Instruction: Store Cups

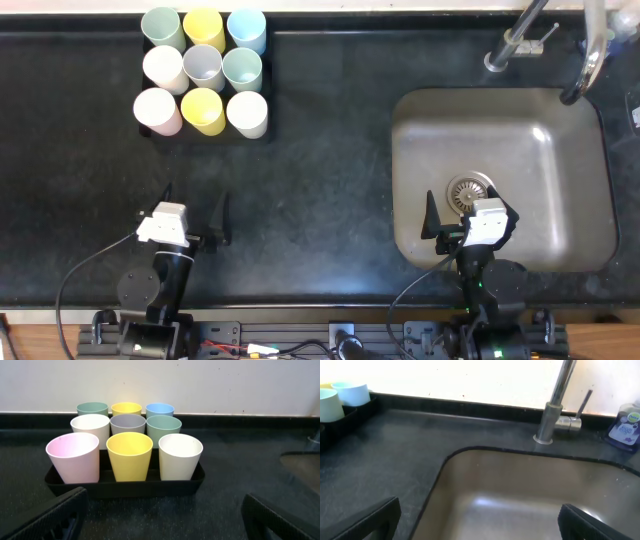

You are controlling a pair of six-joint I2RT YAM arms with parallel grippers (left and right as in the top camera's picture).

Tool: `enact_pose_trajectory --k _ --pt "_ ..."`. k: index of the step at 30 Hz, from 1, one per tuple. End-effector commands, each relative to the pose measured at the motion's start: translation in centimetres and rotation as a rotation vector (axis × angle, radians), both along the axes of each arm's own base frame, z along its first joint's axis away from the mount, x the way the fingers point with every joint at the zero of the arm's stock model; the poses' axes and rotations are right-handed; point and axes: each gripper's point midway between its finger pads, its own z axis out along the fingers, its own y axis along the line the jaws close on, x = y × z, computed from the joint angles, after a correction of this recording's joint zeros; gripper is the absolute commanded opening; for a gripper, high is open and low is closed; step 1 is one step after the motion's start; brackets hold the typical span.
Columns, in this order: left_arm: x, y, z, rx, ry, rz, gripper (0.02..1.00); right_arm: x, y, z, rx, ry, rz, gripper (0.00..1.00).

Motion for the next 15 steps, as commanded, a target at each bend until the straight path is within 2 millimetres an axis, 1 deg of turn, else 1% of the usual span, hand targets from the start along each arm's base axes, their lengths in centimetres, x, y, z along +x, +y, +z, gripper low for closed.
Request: enact_pose_trajectory --k 1,3,5,6,15 --pt "0.0 -0.1 0.0 -0.009 -0.002 -0.005 0.998 0.1 -0.9 0.2 0.001 -0.014 -0.039 0.998" --pt "0.0 -0.1 0.0 -0.009 -0.002 -0.005 0.998 0.4 -1.5 0.6 0.004 -0.043 -0.067 0.998" --pt "0.0 -0.1 0.0 -0.009 -0.002 -0.005 0.998 0.9 -1.9 1.5 0.012 -0.13 -0.083 0.998" --pt "0.0 -0.1 0.0 -0.009 -0.002 -0.005 0.998 1.1 -1.9 1.3 0.014 -0.154 -0.086 0.996" --pt "0.0 -0.1 0.0 -0.009 -0.002 -0.005 0.998 1.1 -1.7 1.5 0.018 -0.155 -0.075 0.998"
